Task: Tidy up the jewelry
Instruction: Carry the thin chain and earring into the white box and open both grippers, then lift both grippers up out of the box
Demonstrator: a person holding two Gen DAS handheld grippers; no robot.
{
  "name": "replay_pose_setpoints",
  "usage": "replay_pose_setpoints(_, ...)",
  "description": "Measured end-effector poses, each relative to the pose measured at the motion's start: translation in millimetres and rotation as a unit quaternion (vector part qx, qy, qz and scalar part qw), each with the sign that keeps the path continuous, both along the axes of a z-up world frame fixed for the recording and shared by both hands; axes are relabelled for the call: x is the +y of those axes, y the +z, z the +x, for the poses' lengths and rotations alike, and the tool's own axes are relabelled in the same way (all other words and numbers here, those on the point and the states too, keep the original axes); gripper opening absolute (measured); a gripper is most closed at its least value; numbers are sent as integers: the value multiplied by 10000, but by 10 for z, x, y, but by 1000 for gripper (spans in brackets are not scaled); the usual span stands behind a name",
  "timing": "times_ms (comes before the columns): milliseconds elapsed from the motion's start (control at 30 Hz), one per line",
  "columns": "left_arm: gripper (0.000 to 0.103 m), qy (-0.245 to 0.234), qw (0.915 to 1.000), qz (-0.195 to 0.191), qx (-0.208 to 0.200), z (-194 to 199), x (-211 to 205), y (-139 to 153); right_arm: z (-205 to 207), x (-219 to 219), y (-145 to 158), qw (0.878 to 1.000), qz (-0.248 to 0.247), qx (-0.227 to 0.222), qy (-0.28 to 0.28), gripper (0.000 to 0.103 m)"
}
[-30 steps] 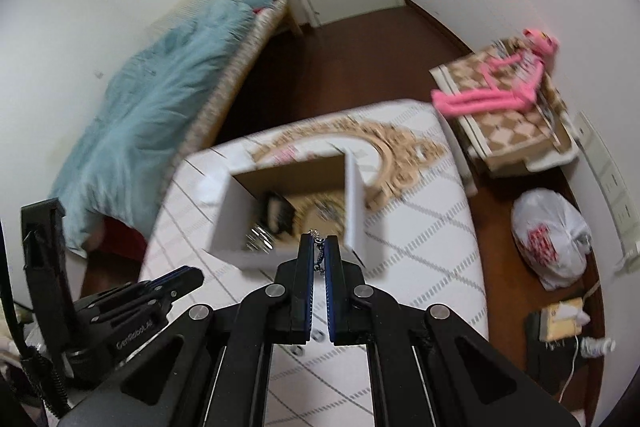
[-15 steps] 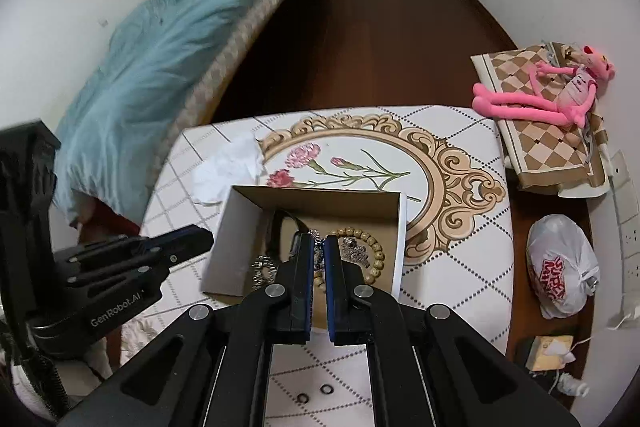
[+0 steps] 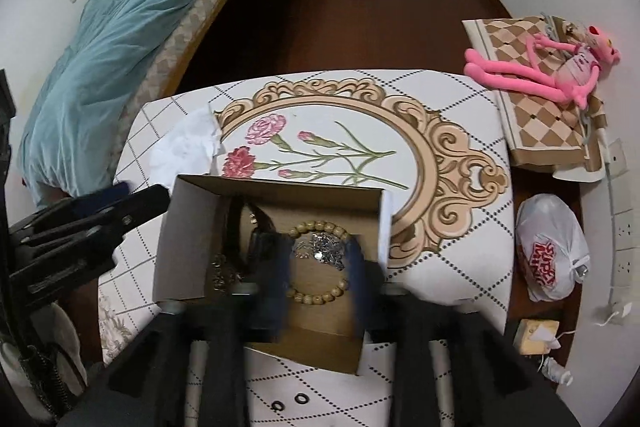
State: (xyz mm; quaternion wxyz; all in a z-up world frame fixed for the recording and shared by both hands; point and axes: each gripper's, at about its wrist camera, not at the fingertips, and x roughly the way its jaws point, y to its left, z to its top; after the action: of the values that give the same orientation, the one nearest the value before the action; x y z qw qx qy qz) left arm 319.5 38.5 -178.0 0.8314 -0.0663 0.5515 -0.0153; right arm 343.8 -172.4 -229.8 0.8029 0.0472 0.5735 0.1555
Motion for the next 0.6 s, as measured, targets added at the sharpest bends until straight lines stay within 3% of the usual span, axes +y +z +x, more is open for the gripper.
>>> replay_pose_setpoints(67,79,67,9999,83,-58,-41,28,11,-22,-32,2,9999,-60,-25,-79,55)
replay_pose_setpoints(133,87,128,9997,194,-106,-95,39,14,-53,-46,0,9998,-123,-30,-133,60)
replay_pose_setpoints(167,100,153,9995,238,-135,-130,41,12,-70,-45,-3,9996,-221,-42,-161,66)
replay_pose_setpoints(233,103,194,9988,378,-243,-190,29,15,-121,-46,-5,9988,-426,-104,-229,92)
replay_pose_setpoints(367,103,279,9967,684,-340,-338,-5,-19,-275,-55,-47,9950,-899,-182,-388,95)
replay_pose_setpoints(433,103,320,9964,694,-373,-411,-15,-41,-371,-65,-76,9932,-1043,-224,-471,100)
replay_pose_setpoints(600,103,372,9958,710,-437,-590,-54,-60,-564,-100,-89,9901,-1212,-346,-621,100)
